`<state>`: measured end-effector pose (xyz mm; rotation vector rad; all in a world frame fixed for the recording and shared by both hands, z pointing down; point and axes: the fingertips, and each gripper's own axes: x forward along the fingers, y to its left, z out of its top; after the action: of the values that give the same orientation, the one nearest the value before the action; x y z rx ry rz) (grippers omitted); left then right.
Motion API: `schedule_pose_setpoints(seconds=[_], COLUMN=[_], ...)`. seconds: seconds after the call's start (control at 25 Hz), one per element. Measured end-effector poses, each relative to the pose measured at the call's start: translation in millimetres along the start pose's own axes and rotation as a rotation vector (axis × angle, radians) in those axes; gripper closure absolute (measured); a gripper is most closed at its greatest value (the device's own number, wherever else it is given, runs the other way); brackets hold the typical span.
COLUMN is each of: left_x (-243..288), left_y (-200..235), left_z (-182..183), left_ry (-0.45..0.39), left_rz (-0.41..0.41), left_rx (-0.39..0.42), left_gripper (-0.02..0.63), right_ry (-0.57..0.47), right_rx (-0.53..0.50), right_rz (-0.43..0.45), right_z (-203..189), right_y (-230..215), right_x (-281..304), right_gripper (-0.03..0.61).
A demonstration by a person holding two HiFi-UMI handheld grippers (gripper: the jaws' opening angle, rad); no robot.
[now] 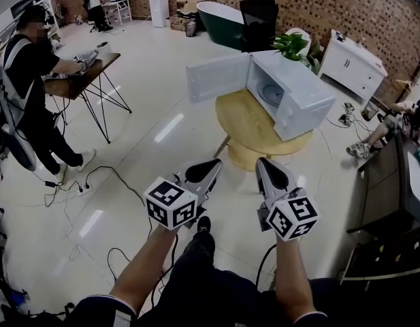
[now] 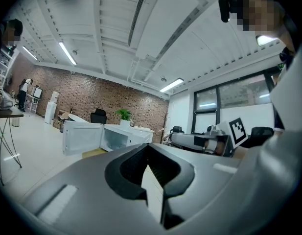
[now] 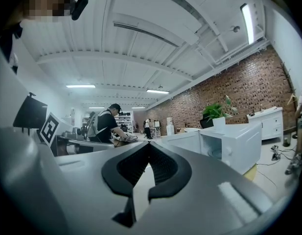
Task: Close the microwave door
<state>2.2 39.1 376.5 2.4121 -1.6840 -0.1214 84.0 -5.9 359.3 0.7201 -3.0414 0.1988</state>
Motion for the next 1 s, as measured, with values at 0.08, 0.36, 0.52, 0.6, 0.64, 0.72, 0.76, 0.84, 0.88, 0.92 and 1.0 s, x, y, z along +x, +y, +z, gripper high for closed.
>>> schedule_pose_setpoints(seconds=[0.08,0.36,0.52,0.6,0.64,0.72,0.76,0.84,0.88,0.92,1.0], left_x=[11.7,51.0,76.0,87.4,93.1,103.7,108.5,118.0,122.7,126.9,134.4], left_y=[11.3,63.7,94.9,113.2,122.4,140.2,149.3,167.1,175.0,182.2,195.8], left_z=[-0.3,10.2,15.3,18.9,21.0,23.3,23.0,21.4,20.5,19.5,17.7], left_ry=[0.002,-0.002,0.012,0.017,0.018,0.025,0.029,0.041,0.047,0.052,0.060], left_rz=[-0.007,-0.020,-0.024,-0.023,-0.023,-0.024,-0.024,-0.023,-0.023,-0.022,-0.018], left_rx=[0.000,0.000,-0.002,-0.004,-0.003,0.000,0.001,0.004,0.008,0.013,0.021], left_gripper=[0.601,0.601,0.601,0.601,0.601,0.601,0.601,0.601,0.601,0.601,0.601], right_ry=[0.001,0.005,0.011,0.012,0.013,0.012,0.010,0.004,0.002,0.002,0.008], right_rx=[0.000,-0.011,-0.008,-0.007,-0.006,-0.004,-0.003,-0.002,-0.001,0.000,0.004], right_rz=[-0.011,-0.039,-0.045,-0.048,-0.050,-0.059,-0.064,-0.073,-0.079,-0.083,-0.091], right_z=[-0.8,5.9,9.4,12.0,13.5,16.3,17.4,19.4,19.8,19.3,16.3], right_y=[-10.9,-44.3,-64.8,-73.7,-78.4,-88.1,-92.6,-101.3,-105.6,-109.7,-116.8], right_x=[10.9,64.2,99.0,117.8,127.2,144.9,153.3,168.9,175.6,181.5,192.0], right_gripper=[0.578,0.577,0.578,0.578,0.578,0.577,0.578,0.578,0.577,0.578,0.578])
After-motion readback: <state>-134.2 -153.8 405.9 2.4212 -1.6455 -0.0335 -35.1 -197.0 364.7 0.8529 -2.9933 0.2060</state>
